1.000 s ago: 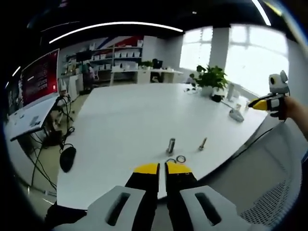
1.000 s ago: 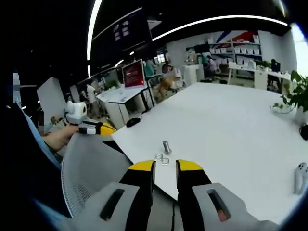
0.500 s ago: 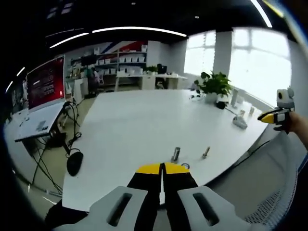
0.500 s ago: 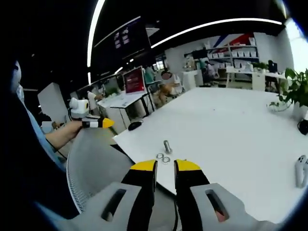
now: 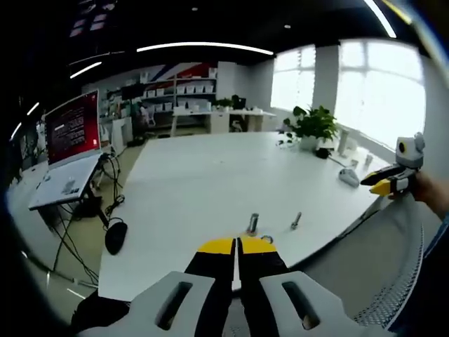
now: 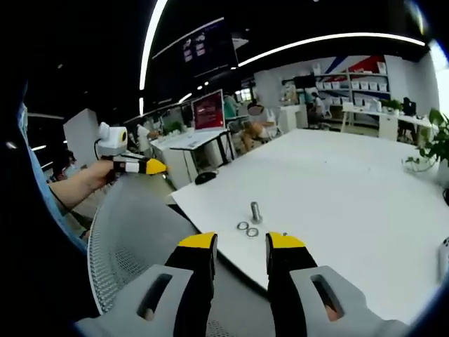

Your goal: Place the washer onto the threaded stud by aligning its center hole with the stud, sliding it down to the base, and recovering from edge contact or off-axis alignment until the washer reaches the visible bottom stop.

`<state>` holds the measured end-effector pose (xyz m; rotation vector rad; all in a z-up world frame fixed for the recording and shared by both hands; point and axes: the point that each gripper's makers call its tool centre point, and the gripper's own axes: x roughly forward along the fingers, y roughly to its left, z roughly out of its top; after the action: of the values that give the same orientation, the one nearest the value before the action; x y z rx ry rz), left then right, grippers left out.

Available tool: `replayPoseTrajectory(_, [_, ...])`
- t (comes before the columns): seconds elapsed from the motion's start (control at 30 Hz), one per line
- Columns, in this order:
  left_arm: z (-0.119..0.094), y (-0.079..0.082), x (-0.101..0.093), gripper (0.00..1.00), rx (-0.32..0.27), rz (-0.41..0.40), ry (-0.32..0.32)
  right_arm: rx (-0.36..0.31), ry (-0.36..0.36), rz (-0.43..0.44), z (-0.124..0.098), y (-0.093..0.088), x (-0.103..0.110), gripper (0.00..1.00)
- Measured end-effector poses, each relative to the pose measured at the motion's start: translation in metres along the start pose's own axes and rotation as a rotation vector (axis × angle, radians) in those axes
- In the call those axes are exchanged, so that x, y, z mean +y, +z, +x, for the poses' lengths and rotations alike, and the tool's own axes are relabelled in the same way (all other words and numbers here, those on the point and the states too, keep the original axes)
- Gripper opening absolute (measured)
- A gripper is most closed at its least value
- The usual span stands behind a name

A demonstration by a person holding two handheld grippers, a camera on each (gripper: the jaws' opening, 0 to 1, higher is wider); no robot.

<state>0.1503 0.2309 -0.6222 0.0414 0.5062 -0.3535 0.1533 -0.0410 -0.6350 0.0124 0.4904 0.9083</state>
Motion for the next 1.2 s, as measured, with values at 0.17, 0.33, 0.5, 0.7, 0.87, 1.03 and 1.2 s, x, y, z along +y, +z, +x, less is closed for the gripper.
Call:
replayPoseTrajectory(0.17, [0.002, 0.011, 0.003, 0.12, 0.013, 0.049, -0.043, 0.061, -0.047, -0.011, 0.008, -0.016, -0.002, 0.29])
replayPoseTrajectory(0.33, [0.017, 0.023, -0.01, 0.23, 0.054, 0.085, -0.161, 0.047, -0.095, 0.076, 0.005, -0.017, -0.006, 0.27])
replayPoseTrajectory(0.5, [0.043, 0.022, -0.032, 0.3, 0.128, 0.175, -0.305, 0.078, -0.138, 0.088, 0.009, -0.024, -0.012, 0.27])
replayPoseTrajectory(0.7, [0.069, 0.026, -0.035, 0.32, 0.217, 0.305, -0.386, 0.076, -0.201, 0.067, 0.006, -0.026, -0.02, 0.27])
replayPoseTrajectory(0.87, [0.084, 0.013, -0.027, 0.31, 0.335, 0.452, -0.397, 0.093, -0.216, 0.08, 0.006, -0.03, -0.022, 0.23])
replayPoseTrajectory(1.03, [0.099, 0.003, -0.035, 0.33, 0.401, 0.442, -0.471, 0.098, -0.22, 0.104, 0.006, -0.032, -0.024, 0.23])
replayPoseTrajectory(1.2, [0.117, -0.013, -0.031, 0.35, 0.49, 0.548, -0.493, 0.115, -0.207, 0.145, 0.008, -0.037, -0.026, 0.23])
